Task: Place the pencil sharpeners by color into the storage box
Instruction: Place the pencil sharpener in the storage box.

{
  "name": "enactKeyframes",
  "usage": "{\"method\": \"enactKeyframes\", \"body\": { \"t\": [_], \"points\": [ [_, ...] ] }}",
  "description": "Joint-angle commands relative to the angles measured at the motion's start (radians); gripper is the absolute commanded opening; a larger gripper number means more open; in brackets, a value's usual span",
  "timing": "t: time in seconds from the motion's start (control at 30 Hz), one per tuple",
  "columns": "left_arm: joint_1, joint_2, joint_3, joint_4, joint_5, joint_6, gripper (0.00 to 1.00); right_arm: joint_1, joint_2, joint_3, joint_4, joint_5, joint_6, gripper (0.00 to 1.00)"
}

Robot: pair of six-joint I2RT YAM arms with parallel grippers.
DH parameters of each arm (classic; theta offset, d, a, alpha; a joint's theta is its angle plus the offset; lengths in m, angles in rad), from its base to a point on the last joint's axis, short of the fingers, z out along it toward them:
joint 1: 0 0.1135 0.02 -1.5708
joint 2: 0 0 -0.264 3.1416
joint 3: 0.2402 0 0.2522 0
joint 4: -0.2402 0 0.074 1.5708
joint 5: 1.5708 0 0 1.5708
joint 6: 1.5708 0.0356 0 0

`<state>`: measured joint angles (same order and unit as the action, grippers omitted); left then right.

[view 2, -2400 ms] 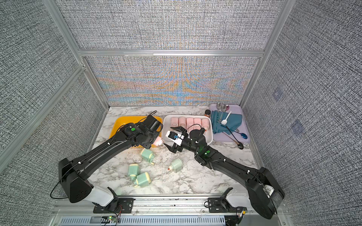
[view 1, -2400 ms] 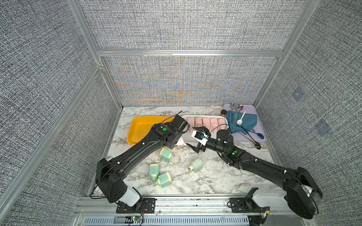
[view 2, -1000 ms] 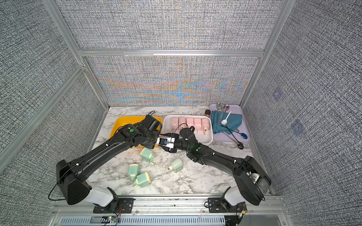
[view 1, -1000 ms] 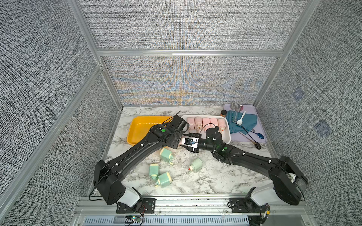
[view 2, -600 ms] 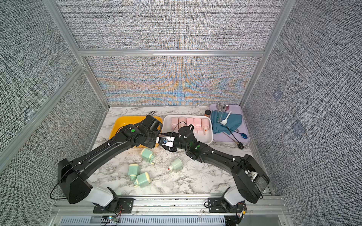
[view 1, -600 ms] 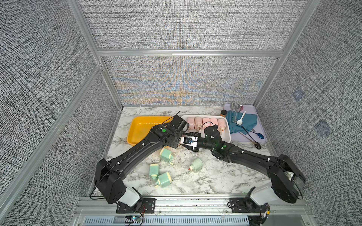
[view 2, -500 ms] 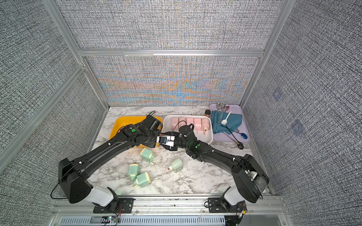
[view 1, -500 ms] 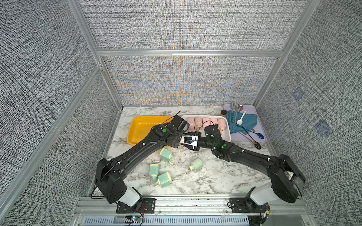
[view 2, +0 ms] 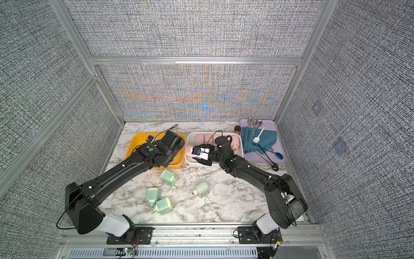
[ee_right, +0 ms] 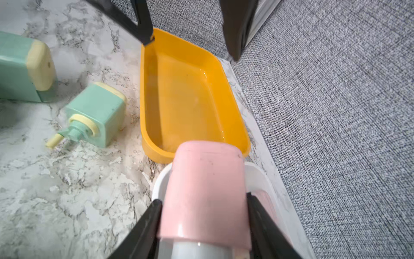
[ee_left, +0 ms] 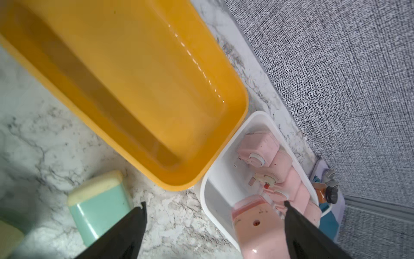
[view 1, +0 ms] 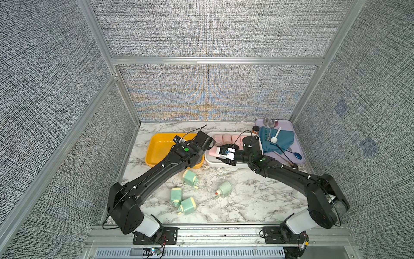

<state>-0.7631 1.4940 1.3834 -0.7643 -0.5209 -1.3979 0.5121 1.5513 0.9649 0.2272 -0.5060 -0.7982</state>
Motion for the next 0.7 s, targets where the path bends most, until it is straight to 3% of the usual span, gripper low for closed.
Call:
{"method": "enactKeyframes", "body": {
  "t": [0.0, 0.3, 0.47, 0.67],
  "points": [
    [0.002, -0.012, -0.009, 0.014, -0.110, 0.275, 1.00, -0.036, 0.023, 0.038, -0.043, -0.035, -0.019, 0.00],
    [0.007, -0.056, -0.120, 0.157, -0.052, 0.488, 1.00, -0.184, 0.102, 0.177, -0.240, -0.177, -0.107, 0.00],
    [0.009, -0.087, -0.156, 0.225, -0.037, 0.525, 1.00, -0.204, 0.190, 0.308, -0.458, -0.219, -0.219, 0.00],
    [0.013, -0.113, -0.174, 0.231, -0.040, 0.548, 1.00, -0.205, 0.260, 0.334, -0.508, -0.204, -0.273, 0.00]
  ]
}}
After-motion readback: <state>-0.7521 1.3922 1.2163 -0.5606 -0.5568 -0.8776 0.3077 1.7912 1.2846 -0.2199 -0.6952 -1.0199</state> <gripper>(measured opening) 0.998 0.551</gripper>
